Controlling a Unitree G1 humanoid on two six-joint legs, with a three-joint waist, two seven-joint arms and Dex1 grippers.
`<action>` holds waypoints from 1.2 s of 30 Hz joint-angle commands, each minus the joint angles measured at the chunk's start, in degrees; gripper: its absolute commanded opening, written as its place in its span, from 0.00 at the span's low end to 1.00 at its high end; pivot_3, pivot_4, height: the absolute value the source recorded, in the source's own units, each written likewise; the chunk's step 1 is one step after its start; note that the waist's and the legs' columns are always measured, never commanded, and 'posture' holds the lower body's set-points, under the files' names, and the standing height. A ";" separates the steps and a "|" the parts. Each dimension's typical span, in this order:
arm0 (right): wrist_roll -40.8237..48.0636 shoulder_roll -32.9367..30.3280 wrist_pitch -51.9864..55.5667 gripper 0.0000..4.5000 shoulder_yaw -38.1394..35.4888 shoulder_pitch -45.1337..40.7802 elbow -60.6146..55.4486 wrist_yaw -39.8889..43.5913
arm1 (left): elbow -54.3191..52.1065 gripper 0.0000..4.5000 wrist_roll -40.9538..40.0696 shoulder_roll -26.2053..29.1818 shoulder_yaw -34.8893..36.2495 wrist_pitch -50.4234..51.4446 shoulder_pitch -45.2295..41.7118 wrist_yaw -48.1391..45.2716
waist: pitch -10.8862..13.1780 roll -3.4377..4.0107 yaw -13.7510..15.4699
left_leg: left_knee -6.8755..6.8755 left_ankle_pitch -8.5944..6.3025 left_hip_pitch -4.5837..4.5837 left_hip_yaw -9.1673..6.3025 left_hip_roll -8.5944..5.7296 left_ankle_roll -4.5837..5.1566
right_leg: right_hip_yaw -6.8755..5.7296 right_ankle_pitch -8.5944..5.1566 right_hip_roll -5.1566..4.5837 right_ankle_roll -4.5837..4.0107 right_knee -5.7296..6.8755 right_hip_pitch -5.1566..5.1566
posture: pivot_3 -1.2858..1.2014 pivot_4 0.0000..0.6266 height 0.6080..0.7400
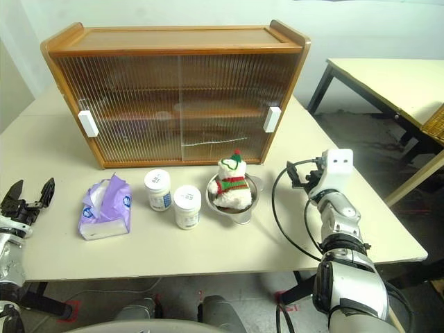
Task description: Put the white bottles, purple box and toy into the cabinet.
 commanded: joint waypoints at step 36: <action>23.42 -10.46 45.55 0.99 7.28 1.61 -56.47 36.75 | -10.49 1.00 -1.81 3.22 0.91 7.00 5.23 -0.98 | -0.01 -0.04 0.06 | 0.87 -0.34 -0.35 0.11 -0.06 -0.28 | -0.02 -0.22 1.02 -0.24 0.01 -0.07 | 0.49 0.00 1.00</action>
